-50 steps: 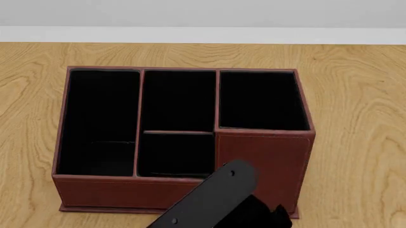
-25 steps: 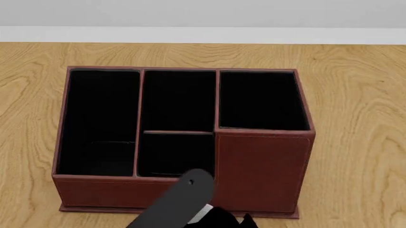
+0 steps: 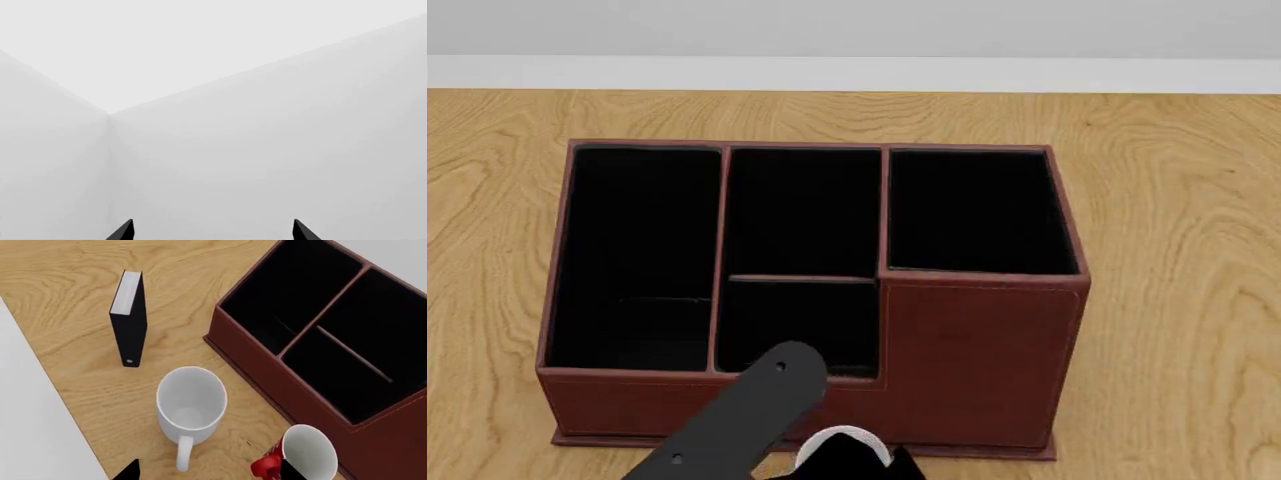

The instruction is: Pick up the white mug and place it to the right of the caddy.

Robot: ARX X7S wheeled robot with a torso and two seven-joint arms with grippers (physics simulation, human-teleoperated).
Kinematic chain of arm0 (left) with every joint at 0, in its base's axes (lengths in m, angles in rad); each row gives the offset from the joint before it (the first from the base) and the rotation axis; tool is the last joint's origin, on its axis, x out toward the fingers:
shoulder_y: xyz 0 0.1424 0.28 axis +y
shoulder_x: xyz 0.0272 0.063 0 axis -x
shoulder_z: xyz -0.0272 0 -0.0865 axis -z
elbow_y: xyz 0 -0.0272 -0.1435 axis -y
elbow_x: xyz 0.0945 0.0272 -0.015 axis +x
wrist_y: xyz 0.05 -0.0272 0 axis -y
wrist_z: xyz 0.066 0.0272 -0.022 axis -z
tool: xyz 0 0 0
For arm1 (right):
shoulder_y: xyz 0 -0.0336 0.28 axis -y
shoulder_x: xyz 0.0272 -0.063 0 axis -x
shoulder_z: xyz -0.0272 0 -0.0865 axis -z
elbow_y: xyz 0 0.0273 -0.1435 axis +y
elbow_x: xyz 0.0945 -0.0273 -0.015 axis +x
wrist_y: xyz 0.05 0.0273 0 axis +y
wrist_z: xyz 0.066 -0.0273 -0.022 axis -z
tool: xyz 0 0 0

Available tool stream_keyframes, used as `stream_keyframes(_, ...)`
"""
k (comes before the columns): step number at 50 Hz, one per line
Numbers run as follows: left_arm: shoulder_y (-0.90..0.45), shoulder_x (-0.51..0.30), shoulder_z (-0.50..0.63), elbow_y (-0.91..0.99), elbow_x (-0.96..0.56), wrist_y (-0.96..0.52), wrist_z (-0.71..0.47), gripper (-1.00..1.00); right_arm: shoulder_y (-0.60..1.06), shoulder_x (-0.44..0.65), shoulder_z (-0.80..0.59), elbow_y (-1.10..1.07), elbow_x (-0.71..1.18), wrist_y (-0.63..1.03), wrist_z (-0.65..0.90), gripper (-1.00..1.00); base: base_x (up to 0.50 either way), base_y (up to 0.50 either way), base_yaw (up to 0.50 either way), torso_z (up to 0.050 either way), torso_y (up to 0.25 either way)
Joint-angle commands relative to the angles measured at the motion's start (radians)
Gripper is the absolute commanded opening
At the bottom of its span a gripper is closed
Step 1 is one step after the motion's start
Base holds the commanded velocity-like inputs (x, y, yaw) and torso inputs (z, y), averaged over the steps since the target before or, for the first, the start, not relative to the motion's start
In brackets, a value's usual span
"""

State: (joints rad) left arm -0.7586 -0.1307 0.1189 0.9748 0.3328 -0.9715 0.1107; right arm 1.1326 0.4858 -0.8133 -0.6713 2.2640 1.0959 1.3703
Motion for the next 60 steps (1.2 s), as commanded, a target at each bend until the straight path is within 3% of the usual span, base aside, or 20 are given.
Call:
stream_keyframes(1,0.01,-0.005,-0.011,-0.002,-0.011,0.009,-0.004,1.0,-0.011,-0.028,-0.018,0.06,-0.042,0.016,-0.054,1.0,0.0,0.0,0.0,0.0,0.0)
stream_keyframes(60,0.057,-0.031,-0.044,-0.029,-0.057,0.061,-0.033,1.0,-0.054,-0.125,-0.107,0.302,-0.251,0.08,-0.272,1.0,0.0,0.0,0.0,0.0,0.0)
